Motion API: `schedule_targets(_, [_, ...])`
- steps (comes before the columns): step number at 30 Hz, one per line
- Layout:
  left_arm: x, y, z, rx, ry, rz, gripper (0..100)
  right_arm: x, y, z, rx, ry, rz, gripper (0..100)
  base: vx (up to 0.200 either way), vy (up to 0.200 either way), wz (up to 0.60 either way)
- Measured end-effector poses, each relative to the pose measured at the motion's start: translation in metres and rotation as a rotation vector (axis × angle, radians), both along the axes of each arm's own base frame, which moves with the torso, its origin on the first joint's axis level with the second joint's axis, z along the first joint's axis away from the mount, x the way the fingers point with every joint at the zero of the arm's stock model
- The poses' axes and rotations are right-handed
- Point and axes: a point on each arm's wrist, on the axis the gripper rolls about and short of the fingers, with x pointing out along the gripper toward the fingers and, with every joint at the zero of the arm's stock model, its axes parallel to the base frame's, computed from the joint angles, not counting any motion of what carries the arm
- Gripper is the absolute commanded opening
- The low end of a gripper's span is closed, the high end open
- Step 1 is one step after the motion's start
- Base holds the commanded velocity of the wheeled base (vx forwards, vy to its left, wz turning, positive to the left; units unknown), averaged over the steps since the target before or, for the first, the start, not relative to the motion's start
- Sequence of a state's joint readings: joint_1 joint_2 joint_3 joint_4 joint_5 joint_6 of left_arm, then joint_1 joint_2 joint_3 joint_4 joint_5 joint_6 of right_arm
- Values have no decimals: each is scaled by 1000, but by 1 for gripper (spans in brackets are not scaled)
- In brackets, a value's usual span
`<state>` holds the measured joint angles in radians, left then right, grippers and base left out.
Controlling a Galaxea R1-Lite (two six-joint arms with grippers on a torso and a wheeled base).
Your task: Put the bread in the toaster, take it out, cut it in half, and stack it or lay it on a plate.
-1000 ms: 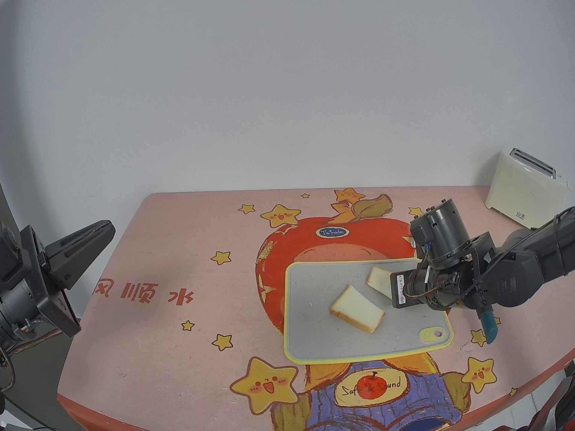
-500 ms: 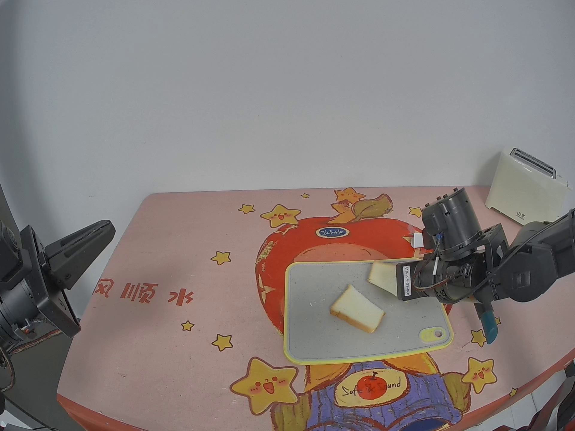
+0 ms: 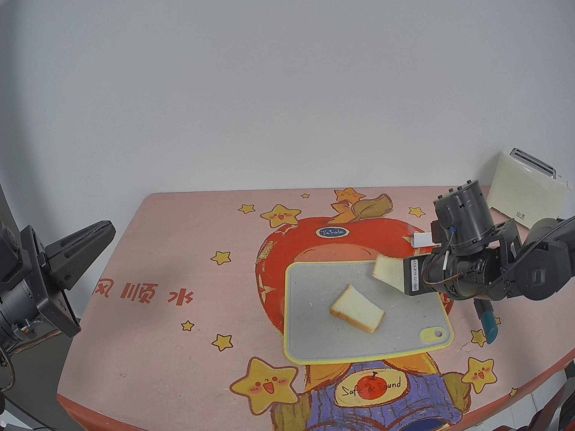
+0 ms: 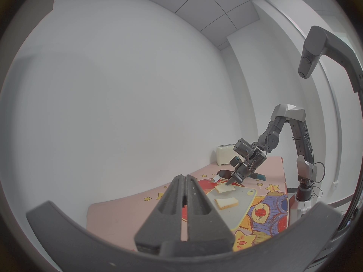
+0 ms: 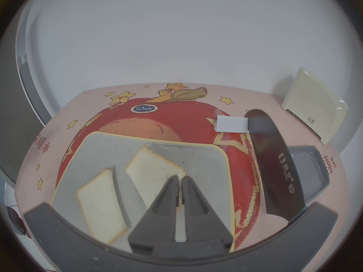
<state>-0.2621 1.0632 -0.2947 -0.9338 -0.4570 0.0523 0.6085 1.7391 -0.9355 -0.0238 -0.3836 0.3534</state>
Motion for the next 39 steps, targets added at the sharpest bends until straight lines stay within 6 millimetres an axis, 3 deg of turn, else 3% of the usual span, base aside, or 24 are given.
schedule_targets(23, [0, 0, 0, 0, 0, 0, 0, -30, -32, 48, 51, -139, -6, 0, 0, 0, 0])
schedule_targets(39, [0, 0, 0, 0, 0, 0, 0, -38, -81, 54, 44, -168, -143, 0, 0, 0, 0])
